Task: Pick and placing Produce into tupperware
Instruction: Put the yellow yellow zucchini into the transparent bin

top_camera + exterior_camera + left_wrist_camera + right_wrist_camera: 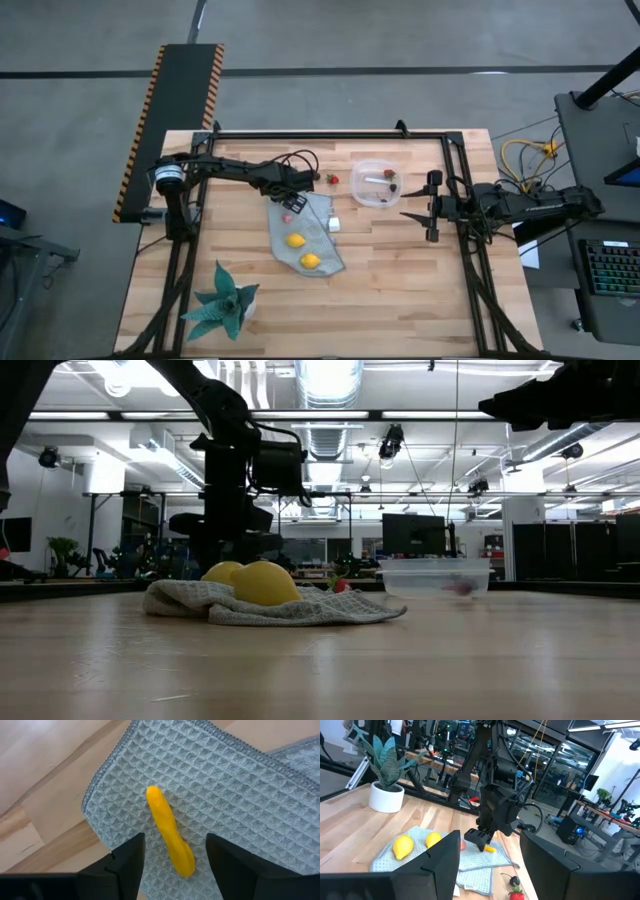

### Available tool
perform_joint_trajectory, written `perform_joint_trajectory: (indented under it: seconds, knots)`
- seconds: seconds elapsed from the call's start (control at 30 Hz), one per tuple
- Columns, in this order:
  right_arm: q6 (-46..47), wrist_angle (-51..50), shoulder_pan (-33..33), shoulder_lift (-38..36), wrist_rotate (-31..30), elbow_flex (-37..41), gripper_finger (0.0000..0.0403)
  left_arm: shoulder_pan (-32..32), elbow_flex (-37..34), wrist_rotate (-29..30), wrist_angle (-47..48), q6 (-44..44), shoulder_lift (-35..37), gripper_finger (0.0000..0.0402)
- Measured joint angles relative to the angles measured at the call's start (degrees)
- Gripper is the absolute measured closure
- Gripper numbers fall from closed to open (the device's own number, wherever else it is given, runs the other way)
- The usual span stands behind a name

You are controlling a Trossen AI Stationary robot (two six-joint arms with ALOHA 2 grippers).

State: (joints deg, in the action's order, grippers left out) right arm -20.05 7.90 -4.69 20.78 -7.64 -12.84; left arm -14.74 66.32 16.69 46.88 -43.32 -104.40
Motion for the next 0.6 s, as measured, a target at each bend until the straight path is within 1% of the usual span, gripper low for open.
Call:
perform_joint_trajectory:
  seconds: [0.1, 0.33, 0.6]
  knots:
    - [0.0, 0.0, 0.0, 0.0, 0.0, 0.0, 0.0204, 0.0, 0.0, -0.1, -0.1, 0.4, 0.1, 0.0225]
    - [0.0, 0.0, 0.0, 0.0, 0.0, 0.0, 0.0204, -0.2, 0.0, -1.2, -0.2, 0.9, 0.1, 0.0282]
    - [0.0, 0.0, 0.0, 0.0, 0.0, 0.0, 0.0204, -0.2, 0.0, -1.5, -0.2, 3.8, 0.1, 0.0339]
